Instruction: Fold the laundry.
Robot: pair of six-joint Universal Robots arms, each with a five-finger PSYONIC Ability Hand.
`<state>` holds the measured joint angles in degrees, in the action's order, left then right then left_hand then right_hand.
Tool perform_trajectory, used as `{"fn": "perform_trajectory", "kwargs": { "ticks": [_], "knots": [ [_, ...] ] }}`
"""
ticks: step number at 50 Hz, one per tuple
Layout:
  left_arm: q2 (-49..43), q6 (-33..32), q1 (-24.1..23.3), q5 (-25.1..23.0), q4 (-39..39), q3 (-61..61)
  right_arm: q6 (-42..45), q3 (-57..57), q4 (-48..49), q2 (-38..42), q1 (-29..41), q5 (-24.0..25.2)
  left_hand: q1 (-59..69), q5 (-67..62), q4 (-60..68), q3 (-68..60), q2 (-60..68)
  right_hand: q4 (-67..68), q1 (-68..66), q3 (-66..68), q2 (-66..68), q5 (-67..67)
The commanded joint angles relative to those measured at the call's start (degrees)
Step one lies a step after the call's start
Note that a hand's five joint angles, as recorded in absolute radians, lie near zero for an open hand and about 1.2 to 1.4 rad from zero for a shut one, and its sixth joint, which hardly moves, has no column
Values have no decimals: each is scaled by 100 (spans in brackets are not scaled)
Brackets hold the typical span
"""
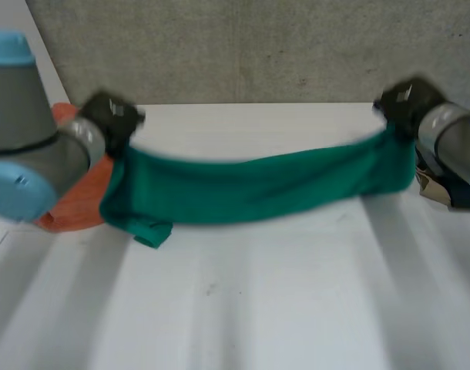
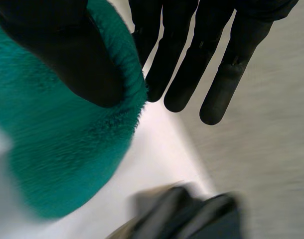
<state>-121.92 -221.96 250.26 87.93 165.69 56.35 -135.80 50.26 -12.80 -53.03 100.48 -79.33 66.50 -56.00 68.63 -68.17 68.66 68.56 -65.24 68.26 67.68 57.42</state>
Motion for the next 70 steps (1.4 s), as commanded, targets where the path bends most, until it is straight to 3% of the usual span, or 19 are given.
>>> {"fn": "perform_trajectory", "kwargs": {
  "ticks": [1, 5, 12, 25, 33, 41, 45, 61, 68, 70],
  "knots": [
    [-245, 1803, -92, 558, 2044, -2356, -2379, -878, 3447, 30, -2, -987, 1350, -1400, 1137, -1183, 1134, 1144, -1476, 1174, 1232, 1258],
    [-34, 2622, -118, 804, 3108, -2542, -3356, -466, 4802, -295, 15, -1059, 1350, -1400, 1137, -1183, 1134, 1144, -1476, 1174, 1232, 1258],
    [63, 2676, -154, 760, 3066, -1936, -3392, 194, 5042, -489, 50, -716, 1350, -1400, 1137, -1183, 1134, 1144, -1476, 1174, 1232, 1258],
    [-86, 2518, 101, 365, 3031, 287, -3094, 1652, 3575, -427, -81, -119, 1350, -1400, 1137, -1183, 1134, 1144, -1476, 1174, 1232, 1258],
    [-367, 1658, 391, -144, 2996, 1412, -1831, 2786, 2240, -129, -3, 453, 1350, -1400, 1137, -1183, 1134, 1144, -1476, 1174, 1232, 1258],
    [-280, 1304, 602, -382, 3022, 1791, -1160, 2542, 1324, 38, -81, 383, 1350, -1400, 1137, -1183, 1134, 1075, -1407, 1105, 1163, 1189],
    [-175, 1348, 699, -400, 2996, 1818, -1177, 2471, 1332, 30, -125, 374, 1350, -1400, 1137, -1183, 1134, -822, 491, -793, -735, -709],
    [-86, 1498, 805, -417, 2925, 1844, -571, 2154, 1482, 320, -257, 374, 1350, -1400, 1137, -1183, 1134, -2810, 2478, -2781, -2722, -2696],
    [-69, 1480, 796, -409, 2881, 1844, -149, 1987, 1262, 469, -266, 330, 1350, -1400, 1137, -1183, 1134, -2710, 2379, -2681, -2622, -2597],
    [-51, 1454, 796, -400, 2864, 1862, -70, 1952, 1166, 522, -275, 260, 1350, -1400, 1137, -1183, 1134, -1705, 1374, -1676, -1618, -1592]
  ]
}}
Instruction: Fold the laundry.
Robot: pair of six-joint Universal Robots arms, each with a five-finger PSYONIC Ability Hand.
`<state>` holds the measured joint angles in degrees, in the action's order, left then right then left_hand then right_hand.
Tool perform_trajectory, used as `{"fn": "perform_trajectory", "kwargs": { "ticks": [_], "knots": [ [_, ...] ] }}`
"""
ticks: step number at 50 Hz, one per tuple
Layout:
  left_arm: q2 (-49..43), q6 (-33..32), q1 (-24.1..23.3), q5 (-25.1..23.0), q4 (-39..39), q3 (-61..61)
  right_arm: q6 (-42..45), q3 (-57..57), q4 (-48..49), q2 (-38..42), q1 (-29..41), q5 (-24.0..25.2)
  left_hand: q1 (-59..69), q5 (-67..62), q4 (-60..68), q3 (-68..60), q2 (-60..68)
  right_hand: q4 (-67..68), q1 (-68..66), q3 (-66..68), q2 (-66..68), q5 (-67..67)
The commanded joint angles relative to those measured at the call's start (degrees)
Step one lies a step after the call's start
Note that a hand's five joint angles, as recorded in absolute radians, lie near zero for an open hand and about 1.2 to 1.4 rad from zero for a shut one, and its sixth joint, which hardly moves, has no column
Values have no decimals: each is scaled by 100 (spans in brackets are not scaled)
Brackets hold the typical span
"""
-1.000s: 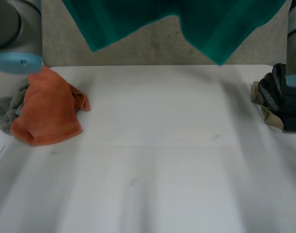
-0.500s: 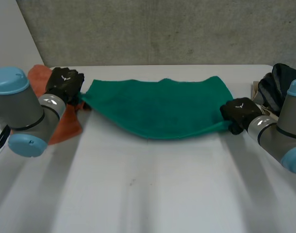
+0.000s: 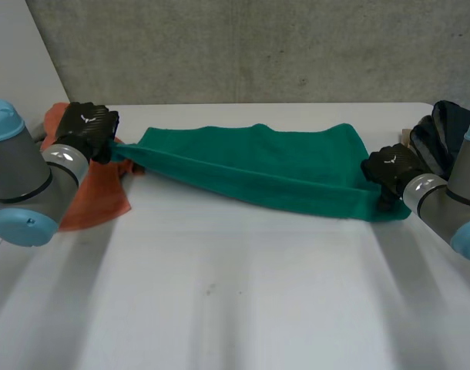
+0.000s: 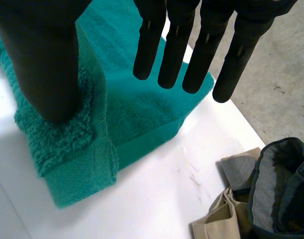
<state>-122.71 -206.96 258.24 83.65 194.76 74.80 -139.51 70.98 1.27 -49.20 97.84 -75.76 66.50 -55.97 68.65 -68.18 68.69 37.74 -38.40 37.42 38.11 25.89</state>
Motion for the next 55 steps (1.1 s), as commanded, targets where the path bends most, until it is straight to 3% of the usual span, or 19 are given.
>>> {"fn": "perform_trajectory", "kwargs": {
  "ticks": [1, 2, 3, 7, 12, 16, 20, 23, 26, 32, 36, 39, 43, 44, 50, 55],
  "knots": [
    [45, -54, -2, 54, -105, 35, 371, -146, -311, 156, -37, -167, 1350, -1403, 1135, -1182, 1131, 2846, -2781, 2879, 2810, 3032],
    [54, -63, 7, 55, -131, 52, 398, -163, -355, 165, -63, -202, 1350, -1403, 1135, -1182, 1131, 4076, -4011, 4109, 4040, 4262],
    [72, -81, 7, 63, -175, 78, 398, -181, -417, 148, -89, -237, 1350, -1403, 1135, -1182, 1131, 4224, -4159, 4257, 4188, 4410],
    [282, -449, -19, 72, -623, 324, 381, -129, -1005, -10, -212, -308, 1350, -1403, 1135, -1182, 1131, 4226, -4160, 4258, 4189, 4411],
    [739, -1354, -28, 55, -1633, 948, 345, 266, -1761, -590, -502, -185, 1350, -1403, 1135, -1182, 1131, 4226, -4160, 4258, 4189, 4411],
    [1249, -2250, 7, 2, -2679, 1615, 959, 872, -2437, -1249, -792, -185, 1350, -1403, 1135, -1182, 1131, 4226, -4160, 4258, 4189, 4411],
    [1574, -3312, 130, -112, -3627, 2300, 2677, 1802, -3087, -1846, -1169, -203, 1350, -1403, 1135, -1182, 1131, 4226, -4160, 4258, 4189, 4411],
    [1636, -3858, 218, -165, -4015, 2530, 3506, 2033, -3055, -2014, -1285, -202, 1350, -1403, 1135, -1182, 1131, 4226, -4160, 4258, 4189, 4411],
    [1601, -4044, 122, -165, -4008, 2295, 3212, 1973, -2923, -1954, -1197, -202, 1350, -1403, 1135, -1182, 1131, 4226, -4160, 4258, 4189, 4411],
    [1303, -3623, -379, 124, -3902, 1249, 2842, 1341, -2896, -1585, -978, -273, 1350, -1403, 1135, -1182, 1131, 4226, -4160, 4258, 4189, 4411],
    [855, -3298, -704, 450, -3858, 46, 2596, 340, -2834, -1259, -565, -396, 1350, -1403, 1135, -1182, 1131, 4226, -4160, 4258, 4189, 4411],
    [451, -2965, -898, 661, -3657, -1254, 1929, -767, -2510, -1005, -284, -484, 1350, -1403, 1135, -1182, 1131, 4226, -4160, 4258, 4189, 4411],
    [72, -2192, -1012, 950, -3226, -2933, 299, -2488, -1074, -750, -90, -641, 1350, -1403, 1135, -1182, 1131, 4226, -4160, 4258, 4189, 4411],
    [11, -1747, -995, 1073, -2938, -3519, -12, -2675, -772, -740, -90, -694, 1350, -1403, 1135, -1182, 1131, 4226, -4160, 4258, 4189, 4411],
    [343, 425, -933, 1916, -1068, -4211, -2164, -2617, 1871, -1099, -142, -1054, 1350, -1403, 1135, -1182, 1131, 4226, -4160, 4258, 4189, 4411],
    [423, 517, -942, 1857, -536, -3930, -2494, -2072, 2904, -1320, -160, -1064, 1350, -1403, 1135, -1182, 1131, 4226, -4160, 4258, 4189, 4411]
  ]
}}
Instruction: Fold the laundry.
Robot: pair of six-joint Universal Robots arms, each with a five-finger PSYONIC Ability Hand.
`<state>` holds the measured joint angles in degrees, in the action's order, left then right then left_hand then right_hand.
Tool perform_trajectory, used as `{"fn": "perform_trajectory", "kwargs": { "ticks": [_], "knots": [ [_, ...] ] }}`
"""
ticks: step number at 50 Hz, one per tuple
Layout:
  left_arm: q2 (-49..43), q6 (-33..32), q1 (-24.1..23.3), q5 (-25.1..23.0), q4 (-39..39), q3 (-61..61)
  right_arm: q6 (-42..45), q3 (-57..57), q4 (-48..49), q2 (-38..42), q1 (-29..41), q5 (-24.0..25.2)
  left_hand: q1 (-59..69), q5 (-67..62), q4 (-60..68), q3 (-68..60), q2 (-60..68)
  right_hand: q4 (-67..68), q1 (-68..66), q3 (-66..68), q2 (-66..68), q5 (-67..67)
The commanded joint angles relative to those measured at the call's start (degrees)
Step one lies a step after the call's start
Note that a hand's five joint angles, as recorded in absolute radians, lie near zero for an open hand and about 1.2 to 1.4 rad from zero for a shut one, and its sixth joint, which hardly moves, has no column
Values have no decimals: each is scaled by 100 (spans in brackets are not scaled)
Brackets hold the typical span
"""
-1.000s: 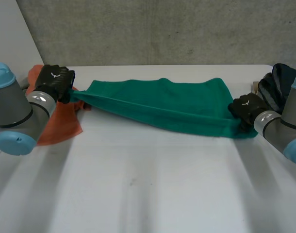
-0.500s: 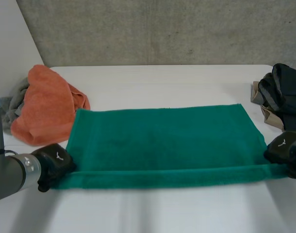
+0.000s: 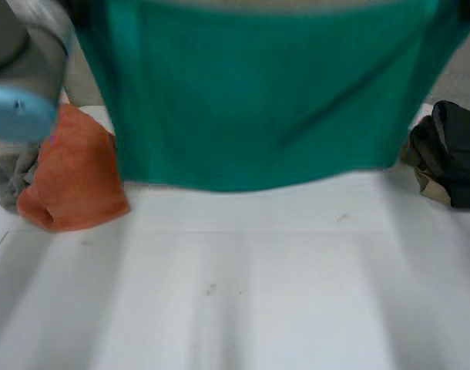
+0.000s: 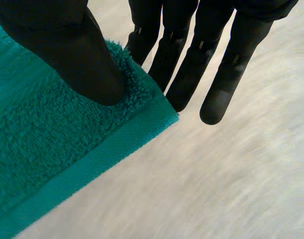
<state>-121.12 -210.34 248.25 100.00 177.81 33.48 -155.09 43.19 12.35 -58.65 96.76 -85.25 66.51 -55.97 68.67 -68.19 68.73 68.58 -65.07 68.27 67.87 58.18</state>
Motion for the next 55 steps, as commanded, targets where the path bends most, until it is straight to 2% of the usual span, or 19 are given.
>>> {"fn": "perform_trajectory", "kwargs": {
  "ticks": [1, 9, 16, 23, 28, 33, 34, 36, 39, 41, 42, 44, 48, 52, 55],
  "knots": [
    [273, 855, 65, 196, 1177, 255, -918, 761, 1832, -392, -52, -106, 1349, -1403, 1133, -1181, 1127, 1142, -1493, 1173, 1213, 1182],
    [80, 1030, 241, -59, 1098, 765, -742, 963, 1481, -243, 45, 79, 1349, -1403, 1133, -1181, 1127, 1142, -1493, 1173, 1213, 1182],
    [-131, 1109, 206, -455, 1106, 1784, -646, 1262, 1024, 152, 168, 395, 1349, -1403, 1133, -1181, 1127, 1142, -1493, 1173, 1213, 1182],
    [-509, 697, 223, -701, 1063, 2935, -128, 1956, 287, 671, 133, 518, 1349, -1403, 1133, -1181, 1127, 1142, -1493, 1173, 1213, 1182],
    [-448, 21, 346, -973, 984, 3928, 619, 2589, -680, 689, -16, 536, 1349, -1403, 1133, -1181, 1127, 1142, -1493, 1173, 1213, 1182],
    [-53, -928, 592, -1149, 563, 4772, 1506, 3010, -1655, 259, -245, 509, 1349, -1403, 1133, -1181, 1127, 1142, -1493, 1173, 1213, 1182],
    [165, -1295, 662, -1176, 240, 5095, 1830, 3194, -2031, 101, -324, 510, 1349, -1403, 1133, -1181, 1127, 1142, -1493, 1173, 1213, 1182],
    [403, -1614, 715, -1185, -87, 5396, 2262, 3397, -2551, -66, -403, 501, 1349, -1403, 1133, -1181, 1127, 1142, -1493, 1173, 1213, 1182],
    [965, -2421, 864, -1325, -1043, 6089, 3411, 4011, -3771, -496, -701, 501, 1349, -1403, 1133, -1181, 1127, 1142, -1493, 1173, 1213, 1182],
    [1212, -2852, 961, -1456, -1492, 6423, 3826, 4215, -4073, -655, -833, 536, 1349, -1403, 1133, -1181, 1127, 1142, -1493, 1173, 1213, 1182],
    [1283, -2968, 996, -1501, -1634, 6521, 4237, 4381, -4065, -830, -947, 614, 1349, -1403, 1133, -1181, 1127, 1142, -1493, 1173, 1213, 1182],
    [1406, -3161, 1076, -1562, -1863, 6671, 4399, 4435, -3960, -928, -966, 702, 1349, -1403, 1133, -1181, 1127, 1142, -1493, 1173, 1213, 1182],
    [1573, -3347, 1041, -1677, -1996, 6505, 4251, 4357, -3758, -964, -957, 747, 1349, -1403, 1133, -1181, 1127, 1142, -1493, 1173, 1213, 1182],
    [1547, -2987, 778, -1624, -1830, 5917, 3820, 3979, -3512, -657, -835, 764, 1349, -1403, 1133, -1181, 1127, 1142, -1493, 1173, 1213, 1182],
    [1328, -2425, 558, -1484, -1628, 5294, 3276, 3593, -3135, -376, -615, 747, 1349, -1403, 1133, -1181, 1127, 1142, -1493, 1173, 1213, 1182]
  ]
}}
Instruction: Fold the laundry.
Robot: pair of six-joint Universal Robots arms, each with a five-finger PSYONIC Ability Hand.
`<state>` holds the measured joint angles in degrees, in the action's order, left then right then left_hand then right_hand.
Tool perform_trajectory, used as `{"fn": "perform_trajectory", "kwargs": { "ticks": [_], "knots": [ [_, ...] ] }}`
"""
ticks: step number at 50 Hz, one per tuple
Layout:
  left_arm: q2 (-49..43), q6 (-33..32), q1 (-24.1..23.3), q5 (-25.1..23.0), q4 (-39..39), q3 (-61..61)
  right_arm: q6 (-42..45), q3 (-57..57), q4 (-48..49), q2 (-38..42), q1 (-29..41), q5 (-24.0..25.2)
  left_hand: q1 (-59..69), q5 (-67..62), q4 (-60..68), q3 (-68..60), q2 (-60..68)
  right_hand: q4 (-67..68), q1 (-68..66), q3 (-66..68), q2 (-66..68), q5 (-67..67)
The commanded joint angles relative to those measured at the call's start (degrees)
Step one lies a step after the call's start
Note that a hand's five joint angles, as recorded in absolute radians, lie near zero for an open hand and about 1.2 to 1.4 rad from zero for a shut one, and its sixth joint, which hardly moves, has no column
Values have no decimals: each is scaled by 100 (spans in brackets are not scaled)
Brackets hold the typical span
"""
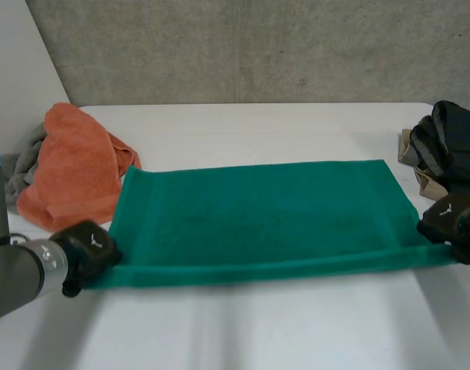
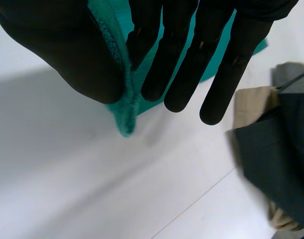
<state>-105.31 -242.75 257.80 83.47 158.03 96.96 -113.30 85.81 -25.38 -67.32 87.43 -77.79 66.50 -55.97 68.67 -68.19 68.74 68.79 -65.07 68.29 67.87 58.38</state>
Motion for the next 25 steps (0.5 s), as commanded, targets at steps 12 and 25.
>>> {"fn": "perform_trajectory", "kwargs": {
  "ticks": [12, 25],
  "knots": [
    [-2255, 1986, -994, 1162, 598, -4069, -2240, -2208, 2643, 1809, 872, -623, 1350, -1403, 1133, -1181, 1126, 1121, -1493, 1171, 1213, 1162],
    [-4084, 1995, -1267, 2076, -281, -6601, -2222, -3939, 3145, 3127, 1223, -1186, 1350, -1403, 1133, -1181, 1126, 1121, -1493, 1171, 1213, 1162]
  ]
}}
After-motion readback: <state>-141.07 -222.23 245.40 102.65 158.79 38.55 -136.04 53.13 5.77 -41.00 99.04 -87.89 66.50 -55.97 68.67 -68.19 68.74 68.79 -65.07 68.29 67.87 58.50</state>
